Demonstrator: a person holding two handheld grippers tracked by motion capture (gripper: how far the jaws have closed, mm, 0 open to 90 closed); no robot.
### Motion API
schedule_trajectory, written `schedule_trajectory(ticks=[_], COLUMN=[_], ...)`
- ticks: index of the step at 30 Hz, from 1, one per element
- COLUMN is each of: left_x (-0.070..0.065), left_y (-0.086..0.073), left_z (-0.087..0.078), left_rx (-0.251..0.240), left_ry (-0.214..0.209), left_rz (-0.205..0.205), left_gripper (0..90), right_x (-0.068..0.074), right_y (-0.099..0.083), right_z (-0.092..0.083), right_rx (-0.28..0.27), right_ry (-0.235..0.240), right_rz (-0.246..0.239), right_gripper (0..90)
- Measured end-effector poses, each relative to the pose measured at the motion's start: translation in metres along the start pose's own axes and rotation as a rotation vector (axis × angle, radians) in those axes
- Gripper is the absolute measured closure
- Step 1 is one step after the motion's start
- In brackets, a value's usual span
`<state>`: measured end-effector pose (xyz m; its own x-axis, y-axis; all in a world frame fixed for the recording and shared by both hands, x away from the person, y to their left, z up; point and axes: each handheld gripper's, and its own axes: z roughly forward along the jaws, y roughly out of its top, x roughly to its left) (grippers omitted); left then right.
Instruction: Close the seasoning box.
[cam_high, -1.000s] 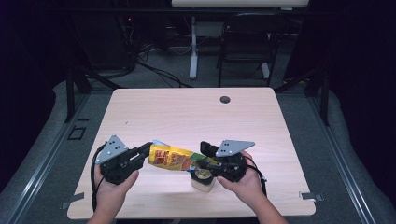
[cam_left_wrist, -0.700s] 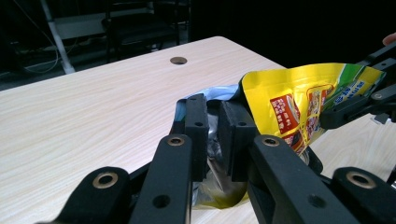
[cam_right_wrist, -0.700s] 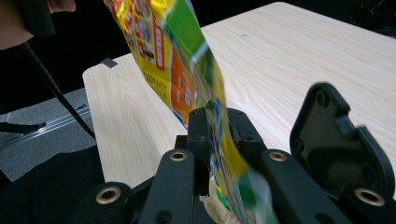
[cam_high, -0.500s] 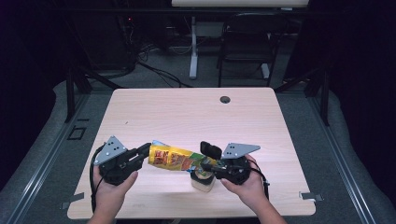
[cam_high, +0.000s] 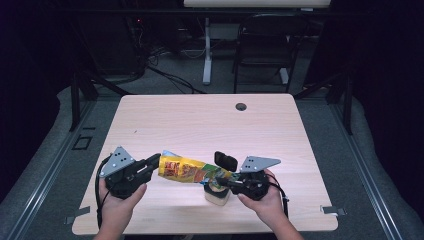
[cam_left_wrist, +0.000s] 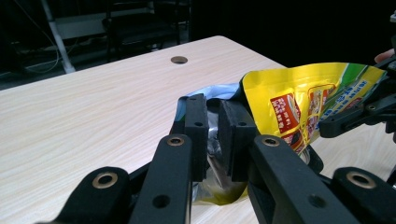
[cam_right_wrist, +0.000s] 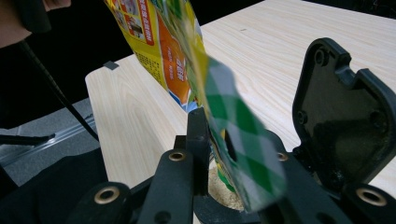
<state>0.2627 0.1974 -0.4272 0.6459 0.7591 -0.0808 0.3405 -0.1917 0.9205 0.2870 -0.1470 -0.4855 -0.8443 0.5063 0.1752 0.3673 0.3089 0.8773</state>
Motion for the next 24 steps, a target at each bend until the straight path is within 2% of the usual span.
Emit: schedule_trajectory(ticks=[7,16,21,24], left_x=[0.0026,0.0027,0.0038,0.0065], left_y=[-0.0038,-0.005,-0.0075,-0.0103], left_z=[-0.0014,-0.0011,0.0002,0.0005], left_rx=[0.0,-0.005,0.006,0.013], left_ry=[0.003,-0.005,-0.003,-0.007], left_rz=[-0.009,-0.014,-0.018,-0.025], left_gripper=[82.3,82.0,83.3,83.1], right_x=[-0.0015,-0.004,-0.0023,-0.002], right_y=[-0.0031,-0.0091,-0.0033,-0.0009], right_z=[-0.0008,-0.003,-0.0022,-0.0021], right_rx=[-0.009,-0.052,-0.044,-0.044], right_ry=[0.012,0.034,0.017,0.017], right_rz=[0.012,0.056,0.026,0.02], right_gripper=[80.2,83.3,89.2,89.6])
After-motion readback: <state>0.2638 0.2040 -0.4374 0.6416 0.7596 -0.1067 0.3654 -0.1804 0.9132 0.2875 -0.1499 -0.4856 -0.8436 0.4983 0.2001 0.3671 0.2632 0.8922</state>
